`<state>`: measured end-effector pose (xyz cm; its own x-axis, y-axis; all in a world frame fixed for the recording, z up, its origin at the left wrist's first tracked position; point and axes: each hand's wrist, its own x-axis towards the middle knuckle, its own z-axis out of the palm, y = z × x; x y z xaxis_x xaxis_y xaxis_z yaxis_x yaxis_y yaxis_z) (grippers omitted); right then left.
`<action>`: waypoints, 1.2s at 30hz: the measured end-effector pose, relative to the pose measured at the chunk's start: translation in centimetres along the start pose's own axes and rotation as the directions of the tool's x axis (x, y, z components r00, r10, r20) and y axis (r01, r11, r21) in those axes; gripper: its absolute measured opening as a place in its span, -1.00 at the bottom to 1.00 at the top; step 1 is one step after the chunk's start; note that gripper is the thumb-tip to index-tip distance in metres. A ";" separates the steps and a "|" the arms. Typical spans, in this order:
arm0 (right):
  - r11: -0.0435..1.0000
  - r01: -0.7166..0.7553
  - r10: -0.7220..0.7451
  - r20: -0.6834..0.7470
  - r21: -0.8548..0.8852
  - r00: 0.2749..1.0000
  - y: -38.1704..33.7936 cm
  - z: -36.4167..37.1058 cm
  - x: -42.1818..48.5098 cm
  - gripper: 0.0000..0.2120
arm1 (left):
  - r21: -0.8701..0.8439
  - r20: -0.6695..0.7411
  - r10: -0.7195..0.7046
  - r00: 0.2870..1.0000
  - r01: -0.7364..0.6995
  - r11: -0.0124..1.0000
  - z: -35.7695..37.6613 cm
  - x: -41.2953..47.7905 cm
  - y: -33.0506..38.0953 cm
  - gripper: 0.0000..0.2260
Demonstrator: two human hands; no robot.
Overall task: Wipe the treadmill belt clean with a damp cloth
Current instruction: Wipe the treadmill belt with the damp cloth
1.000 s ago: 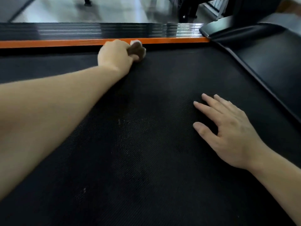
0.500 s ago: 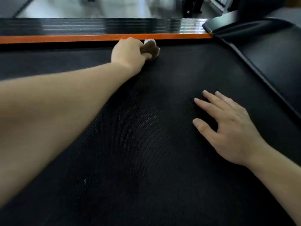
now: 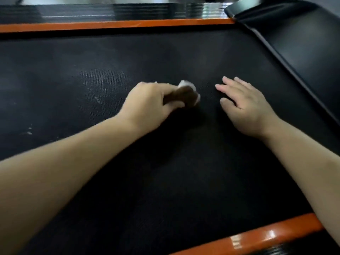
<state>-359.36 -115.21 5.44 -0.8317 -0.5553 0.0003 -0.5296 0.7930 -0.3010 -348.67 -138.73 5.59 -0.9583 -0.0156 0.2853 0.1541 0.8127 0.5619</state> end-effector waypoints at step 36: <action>0.996 0.079 -0.079 0.001 -0.034 0.997 1.8 -0.4 -1.0 -0.33 | 0.136 -0.087 0.025 0.996 -0.013 0.991 3.4 13.4 -3.1 -0.79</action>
<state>-359.53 -113.11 5.32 -0.7873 -0.6161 0.0233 -0.5987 0.7550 -0.2675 -362.85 -139.49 4.97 -0.9295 -0.0456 0.3660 0.1326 0.8847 0.4469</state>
